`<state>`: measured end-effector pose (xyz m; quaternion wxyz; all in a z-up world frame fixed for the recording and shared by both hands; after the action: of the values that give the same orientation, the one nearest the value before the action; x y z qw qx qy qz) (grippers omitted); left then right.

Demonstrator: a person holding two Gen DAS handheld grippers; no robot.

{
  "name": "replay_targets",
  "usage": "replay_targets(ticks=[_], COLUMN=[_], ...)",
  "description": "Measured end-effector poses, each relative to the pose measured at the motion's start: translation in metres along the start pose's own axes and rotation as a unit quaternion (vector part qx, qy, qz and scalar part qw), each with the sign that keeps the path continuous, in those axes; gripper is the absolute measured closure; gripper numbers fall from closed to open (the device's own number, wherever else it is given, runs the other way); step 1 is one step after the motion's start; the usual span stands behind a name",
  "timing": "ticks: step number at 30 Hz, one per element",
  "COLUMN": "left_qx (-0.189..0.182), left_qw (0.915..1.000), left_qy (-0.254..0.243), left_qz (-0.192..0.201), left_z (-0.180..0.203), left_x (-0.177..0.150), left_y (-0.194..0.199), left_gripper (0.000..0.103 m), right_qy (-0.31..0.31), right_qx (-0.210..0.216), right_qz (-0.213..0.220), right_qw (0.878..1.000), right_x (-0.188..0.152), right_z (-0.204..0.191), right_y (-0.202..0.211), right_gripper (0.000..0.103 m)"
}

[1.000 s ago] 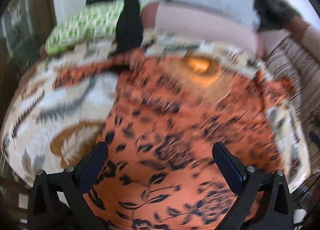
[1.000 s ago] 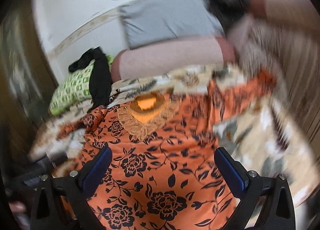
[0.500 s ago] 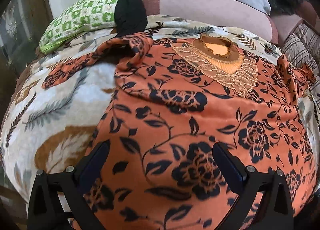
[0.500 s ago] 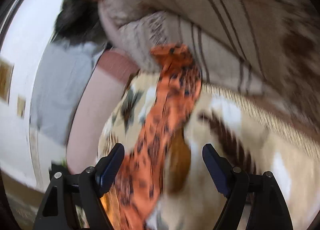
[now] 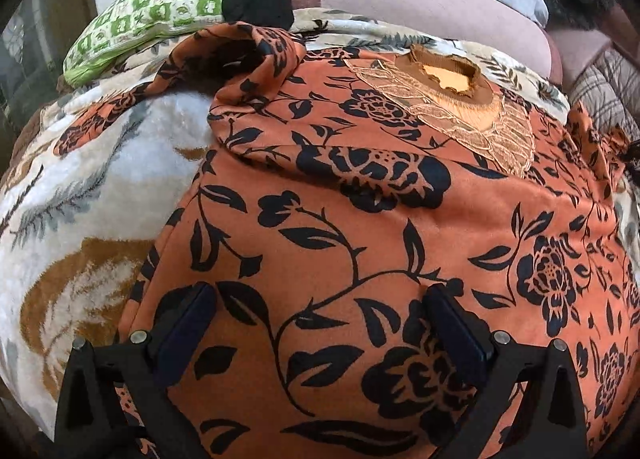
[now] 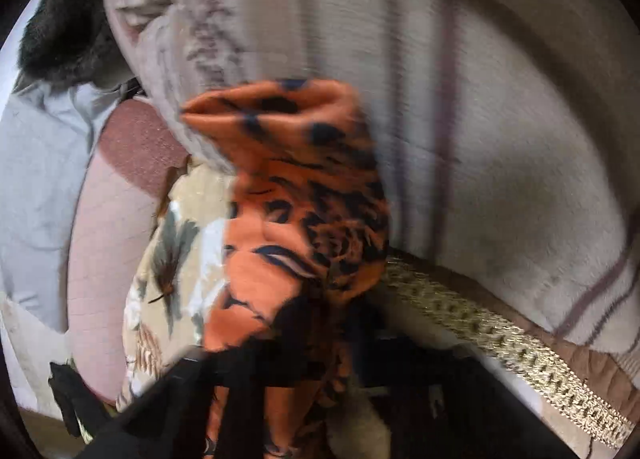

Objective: Fold small clothes

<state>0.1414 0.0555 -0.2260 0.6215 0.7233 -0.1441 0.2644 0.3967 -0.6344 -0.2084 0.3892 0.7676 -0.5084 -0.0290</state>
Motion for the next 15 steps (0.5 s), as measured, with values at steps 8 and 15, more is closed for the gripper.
replay_targets(ticks=[8, 15], left_qx=[-0.010, -0.021], left_qw=[0.9998, 0.9986], left_qy=[-0.010, 0.040], left_qz=[-0.012, 0.026], left_z=[-0.001, -0.033], left_x=[0.004, 0.012], left_y=[0.003, 0.040], left_gripper=[0.000, 0.000], right_qy=[0.266, 0.353], right_qx=[0.127, 0.181], right_qz=[0.018, -0.062], right_qw=[0.956, 0.916], right_x=[-0.107, -0.311], right_z=[-0.216, -0.329], right_y=[0.076, 0.064], right_gripper=[0.094, 0.090])
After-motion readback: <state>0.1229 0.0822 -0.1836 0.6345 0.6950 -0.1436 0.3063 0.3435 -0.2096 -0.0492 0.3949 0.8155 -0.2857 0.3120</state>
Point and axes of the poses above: each gripper's, at about its wrist camera, not at the fingertips, and y roughly against the way its jaws point, z to its right, x to its top, the point moved 6 cm from there along -y, roughly the way its jaws point, and after that the axes turned 8 degrees about x, right-handed, at the moved point
